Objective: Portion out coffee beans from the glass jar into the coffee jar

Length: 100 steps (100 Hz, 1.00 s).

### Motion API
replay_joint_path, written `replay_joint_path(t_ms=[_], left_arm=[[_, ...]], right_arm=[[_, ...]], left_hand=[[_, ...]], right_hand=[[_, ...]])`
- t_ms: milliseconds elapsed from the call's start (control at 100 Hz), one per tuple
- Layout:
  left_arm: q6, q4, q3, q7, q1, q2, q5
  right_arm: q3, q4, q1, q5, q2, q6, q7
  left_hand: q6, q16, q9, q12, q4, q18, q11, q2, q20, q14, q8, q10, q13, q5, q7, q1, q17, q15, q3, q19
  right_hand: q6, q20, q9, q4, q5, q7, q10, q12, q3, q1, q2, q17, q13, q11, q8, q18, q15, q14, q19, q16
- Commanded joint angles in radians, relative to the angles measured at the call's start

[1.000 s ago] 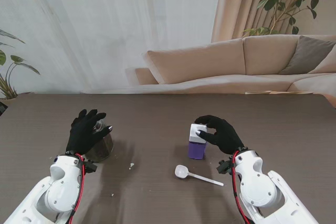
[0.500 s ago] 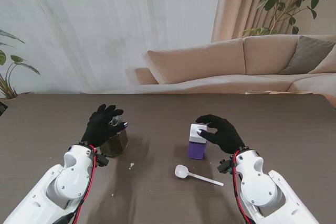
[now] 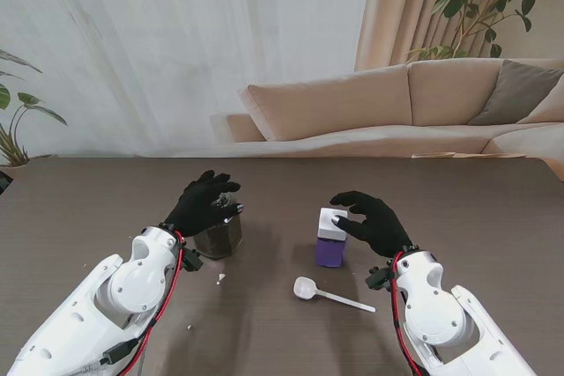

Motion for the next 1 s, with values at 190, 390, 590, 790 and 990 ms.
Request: replay_joint_path(t_ms=[190,390,590,790,990], left_arm=[[0.0,0.116,0.11,-0.099,-0.012,-0.013,-0.037],[-0.009,0.141,0.161,-0.108,-0.048,-0.017,-0.061],[-0.014,0.157,0.192,-0.112,-0.075,-0.023,-0.085],[-0.028,0.161,0.218,-0.137,-0.093,-0.021,-0.102],[-0.038,0.148,0.231,-0.156,-0.095,-0.015,-0.099]], right_arm=[[0.001,-0.002,-0.003,0.003,-0.005,-0.001,0.009],[0.002,-0.002,-0.004,0.003,-0.006,-0.001,0.007],[0.003,-0.002,-0.004,0.004,-0.006,0.0,0.006],[0.002,-0.003,-0.003,0.005,-0.006,-0.001,0.007],[0.003,-0.004,-0.004,0.005,-0.006,0.0,0.007]], left_hand=[[0.001,0.005,0.106,-0.003,0.01,0.044,0.109,0.047,0.015,0.198,-0.005,0.136,0.111,-0.016,-0.009,-0.01,0.072,0.141,-0.025,0.076],[0.004,0.005,0.105,-0.003,0.01,0.046,0.107,0.047,0.015,0.196,-0.005,0.136,0.111,-0.015,-0.01,-0.01,0.072,0.141,-0.025,0.076],[0.006,0.006,0.107,-0.003,0.01,0.046,0.108,0.047,0.015,0.198,-0.005,0.136,0.111,-0.012,-0.009,-0.01,0.072,0.141,-0.024,0.076],[0.015,0.006,0.114,-0.002,0.01,0.049,0.109,0.048,0.015,0.199,-0.003,0.139,0.115,-0.002,-0.006,-0.009,0.074,0.142,-0.023,0.077],[0.018,0.007,0.119,-0.002,0.01,0.051,0.11,0.049,0.014,0.201,-0.003,0.141,0.118,0.006,-0.004,-0.011,0.078,0.142,-0.021,0.078]], right_hand=[[-0.004,0.02,0.012,0.025,0.019,-0.006,0.006,-0.005,0.006,-0.022,0.018,-0.341,0.0,-0.007,0.007,-0.016,0.005,-0.008,-0.03,0.001],[-0.003,0.021,0.012,0.025,0.019,-0.006,0.006,-0.006,0.007,-0.023,0.019,-0.341,0.001,-0.008,0.007,-0.016,0.006,-0.009,-0.03,0.001],[-0.003,0.021,0.012,0.024,0.019,-0.006,0.005,-0.006,0.008,-0.024,0.019,-0.341,0.001,-0.007,0.007,-0.016,0.005,-0.008,-0.031,0.001],[-0.002,0.021,0.013,0.024,0.02,-0.005,0.007,-0.006,0.008,-0.024,0.02,-0.34,0.002,-0.007,0.007,-0.016,0.006,-0.008,-0.03,0.001],[0.002,0.021,0.013,0.024,0.02,-0.005,0.005,-0.006,0.009,-0.023,0.02,-0.34,0.003,-0.008,0.006,-0.015,0.006,-0.007,-0.031,0.001]])
